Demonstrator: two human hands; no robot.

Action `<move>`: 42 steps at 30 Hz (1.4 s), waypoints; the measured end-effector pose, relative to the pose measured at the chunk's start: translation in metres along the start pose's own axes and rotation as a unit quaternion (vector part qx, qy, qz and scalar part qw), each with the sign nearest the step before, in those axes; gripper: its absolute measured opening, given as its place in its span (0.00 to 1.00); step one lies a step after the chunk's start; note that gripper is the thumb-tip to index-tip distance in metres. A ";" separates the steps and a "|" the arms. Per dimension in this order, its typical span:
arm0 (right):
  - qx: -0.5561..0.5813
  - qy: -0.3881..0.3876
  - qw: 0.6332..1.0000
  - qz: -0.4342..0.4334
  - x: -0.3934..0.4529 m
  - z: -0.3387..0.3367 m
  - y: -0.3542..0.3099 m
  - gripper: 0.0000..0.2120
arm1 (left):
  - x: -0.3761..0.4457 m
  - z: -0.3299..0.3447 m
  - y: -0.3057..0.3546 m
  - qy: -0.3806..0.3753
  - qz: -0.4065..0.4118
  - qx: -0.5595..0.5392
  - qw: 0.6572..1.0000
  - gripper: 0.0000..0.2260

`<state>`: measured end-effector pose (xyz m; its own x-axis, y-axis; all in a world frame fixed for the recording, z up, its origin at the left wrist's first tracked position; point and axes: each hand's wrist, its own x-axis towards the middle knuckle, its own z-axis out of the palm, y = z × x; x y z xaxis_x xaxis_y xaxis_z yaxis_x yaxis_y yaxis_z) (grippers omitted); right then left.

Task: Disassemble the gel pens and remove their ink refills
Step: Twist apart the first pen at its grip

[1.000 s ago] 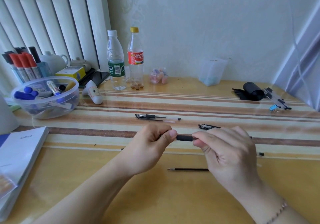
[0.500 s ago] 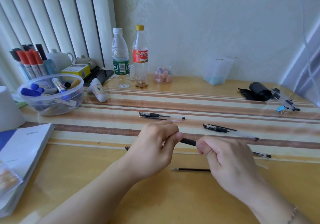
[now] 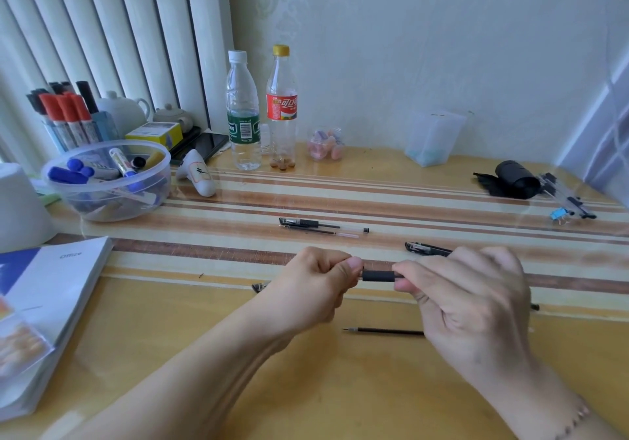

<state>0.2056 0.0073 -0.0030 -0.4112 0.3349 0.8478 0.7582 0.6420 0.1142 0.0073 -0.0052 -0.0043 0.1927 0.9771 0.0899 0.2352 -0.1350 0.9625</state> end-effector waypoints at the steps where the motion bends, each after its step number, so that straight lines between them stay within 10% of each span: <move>1: 0.008 -0.014 1.000 0.006 0.000 0.002 0.000 0.08 | 0.001 0.000 -0.002 0.004 -0.003 -0.025 1.000 0.20; 5: 0.199 -0.113 0.949 0.219 0.002 0.007 -0.001 0.12 | 0.002 0.005 0.003 0.023 0.044 -0.201 0.978 0.17; 11: 0.564 -0.266 0.652 0.431 0.015 -0.001 -0.012 0.19 | 0.003 0.015 0.007 0.041 0.081 -0.197 0.976 0.13; 16: 0.732 -0.346 0.378 0.449 0.012 -0.008 -0.008 0.17 | 0.001 0.016 0.010 -0.048 0.078 -0.356 0.930 0.11; 18: 0.757 -0.360 0.322 0.441 0.010 -0.010 -0.007 0.17 | -0.001 0.019 0.009 -0.069 0.090 -0.390 0.914 0.11; 20: 0.737 -0.363 0.352 0.448 0.011 -0.011 -0.010 0.17 | -0.001 0.022 0.008 -0.029 0.076 -0.402 0.912 0.10; 28: 0.403 -0.255 0.815 0.329 0.008 -0.006 -0.036 0.20 | -0.004 0.028 0.011 0.052 0.067 -0.426 0.901 0.13; 32: 0.143 -0.174 0.960 0.167 0.008 -0.006 -0.041 0.15 | -0.006 0.031 0.014 0.093 0.045 -0.441 0.892 0.12; 37: 0.128 -0.143 0.970 0.151 0.004 0.001 -0.041 0.14 | -0.008 0.034 0.019 0.105 0.024 -0.470 0.876 0.12; 42: 0.518 -0.157 0.751 0.379 0.013 0.005 -0.033 0.15 | -0.005 0.045 0.011 0.108 0.092 -0.261 0.955 0.15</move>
<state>0.1726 -0.0060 0.0013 -0.2823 0.9163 0.2841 0.1003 0.3227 -0.9412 0.0519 -0.0188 -0.0059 -0.0287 0.9636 0.2659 -0.3021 -0.2619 0.9166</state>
